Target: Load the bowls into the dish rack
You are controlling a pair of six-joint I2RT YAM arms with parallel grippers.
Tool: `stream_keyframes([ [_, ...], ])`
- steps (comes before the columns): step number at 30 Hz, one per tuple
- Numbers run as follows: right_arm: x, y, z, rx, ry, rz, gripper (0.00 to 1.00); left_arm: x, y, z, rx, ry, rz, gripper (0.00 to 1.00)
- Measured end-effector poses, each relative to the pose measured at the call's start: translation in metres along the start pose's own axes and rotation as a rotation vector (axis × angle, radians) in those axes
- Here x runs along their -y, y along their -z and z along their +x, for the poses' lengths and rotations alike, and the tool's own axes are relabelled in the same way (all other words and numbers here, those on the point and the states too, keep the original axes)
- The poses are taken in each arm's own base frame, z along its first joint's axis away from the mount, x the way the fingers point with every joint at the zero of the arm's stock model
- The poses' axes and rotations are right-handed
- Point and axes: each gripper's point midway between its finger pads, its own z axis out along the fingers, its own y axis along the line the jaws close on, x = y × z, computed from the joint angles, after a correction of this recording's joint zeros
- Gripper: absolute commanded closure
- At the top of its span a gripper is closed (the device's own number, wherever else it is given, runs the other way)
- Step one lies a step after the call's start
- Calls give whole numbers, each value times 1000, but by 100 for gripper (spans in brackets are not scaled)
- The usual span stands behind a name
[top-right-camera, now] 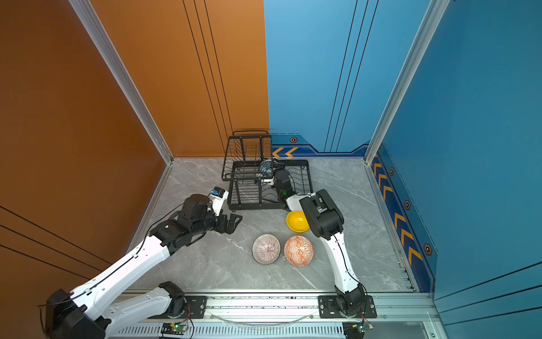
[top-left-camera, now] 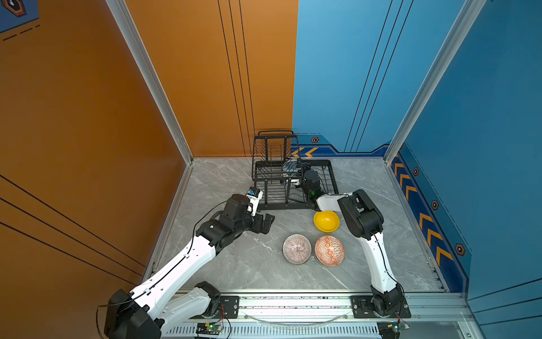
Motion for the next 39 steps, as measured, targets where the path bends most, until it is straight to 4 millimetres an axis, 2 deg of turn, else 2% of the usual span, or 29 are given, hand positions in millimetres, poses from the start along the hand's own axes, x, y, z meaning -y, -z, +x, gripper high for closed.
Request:
stream_keyframes([
  [4,7,11,18,-39,7,4,0,0,2,2,3,0,1,2],
  [13,50,43,52,-120,-57,83,0,-1,5,4,9,-1,2,2],
  [19,54,69,69,-181,-158,88,0,0,10,1,27,-2,6,2],
  [25,81,107,88,-245,-364,118,0,1,14,-1,41,-3,5,2],
  [29,113,138,94,-260,-571,138,0,0,14,-1,40,-2,3,2],
  [32,130,160,96,-261,-733,126,0,0,14,2,32,0,-2,2],
  [35,135,177,98,-283,-888,86,0,3,15,3,23,-7,-1,2],
  [39,124,189,97,-313,-1032,-24,0,15,11,-1,12,-25,15,2],
])
